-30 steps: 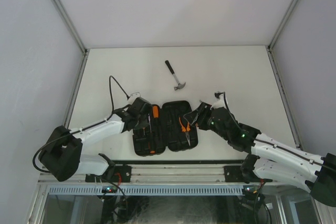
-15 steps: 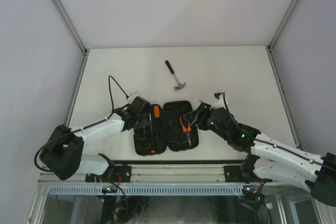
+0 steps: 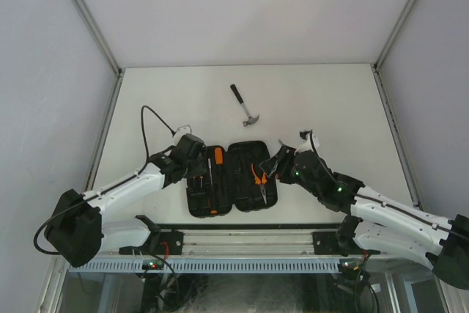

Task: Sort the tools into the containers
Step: Place the screwdriver in the storage box.

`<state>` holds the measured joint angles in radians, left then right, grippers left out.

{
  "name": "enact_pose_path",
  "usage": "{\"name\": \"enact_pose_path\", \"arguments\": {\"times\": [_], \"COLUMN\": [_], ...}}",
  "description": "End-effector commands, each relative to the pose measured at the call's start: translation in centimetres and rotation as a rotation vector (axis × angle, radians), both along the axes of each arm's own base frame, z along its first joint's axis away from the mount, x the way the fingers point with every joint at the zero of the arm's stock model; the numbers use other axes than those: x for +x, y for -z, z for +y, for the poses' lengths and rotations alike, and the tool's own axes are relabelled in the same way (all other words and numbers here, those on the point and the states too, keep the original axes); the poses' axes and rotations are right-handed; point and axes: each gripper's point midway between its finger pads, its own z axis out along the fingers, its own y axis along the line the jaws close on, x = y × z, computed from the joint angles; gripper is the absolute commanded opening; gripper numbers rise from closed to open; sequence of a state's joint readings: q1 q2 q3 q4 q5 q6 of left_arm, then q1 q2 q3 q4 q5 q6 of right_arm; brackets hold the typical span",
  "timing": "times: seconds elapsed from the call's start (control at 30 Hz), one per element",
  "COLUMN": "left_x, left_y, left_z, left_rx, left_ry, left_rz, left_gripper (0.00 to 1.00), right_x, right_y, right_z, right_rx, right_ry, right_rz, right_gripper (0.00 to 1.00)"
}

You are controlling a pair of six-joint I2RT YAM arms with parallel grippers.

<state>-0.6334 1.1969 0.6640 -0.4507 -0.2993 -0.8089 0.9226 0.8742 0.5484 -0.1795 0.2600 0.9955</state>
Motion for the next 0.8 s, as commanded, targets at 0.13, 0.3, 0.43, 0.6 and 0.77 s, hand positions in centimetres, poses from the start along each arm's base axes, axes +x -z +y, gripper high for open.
{"name": "enact_pose_path", "arguments": {"times": [0.13,0.3,0.43,0.6,0.77], "left_x": [1.3,1.7,1.9,1.8,1.6], "left_y": [-2.4,-1.6,-1.2,-0.7,-0.6], "left_z": [-1.4,-1.5,-1.9,-1.9,-1.7], "left_rx": [-0.05,-0.045,-0.047,-0.045,-0.05], "left_ry": [0.049,0.054,0.08,0.088,0.089], "left_rz": [-0.064,-0.051,-0.041,-0.03,-0.027], "left_gripper": [0.34,0.31,0.3,0.29,0.28], "right_x": [0.3,0.5,0.6,0.6,0.3], "right_y": [2.0,3.9,5.6,7.5,9.0], "right_z": [-2.9,-3.6,-3.8,-3.6,-3.3], "right_rx": [-0.128,-0.177,-0.207,-0.244,-0.26], "right_ry": [-0.046,-0.09,-0.119,-0.157,-0.182], "right_rz": [0.043,0.098,0.155,0.202,0.249], "right_gripper": [0.52,0.42,0.38,0.34,0.31]}}
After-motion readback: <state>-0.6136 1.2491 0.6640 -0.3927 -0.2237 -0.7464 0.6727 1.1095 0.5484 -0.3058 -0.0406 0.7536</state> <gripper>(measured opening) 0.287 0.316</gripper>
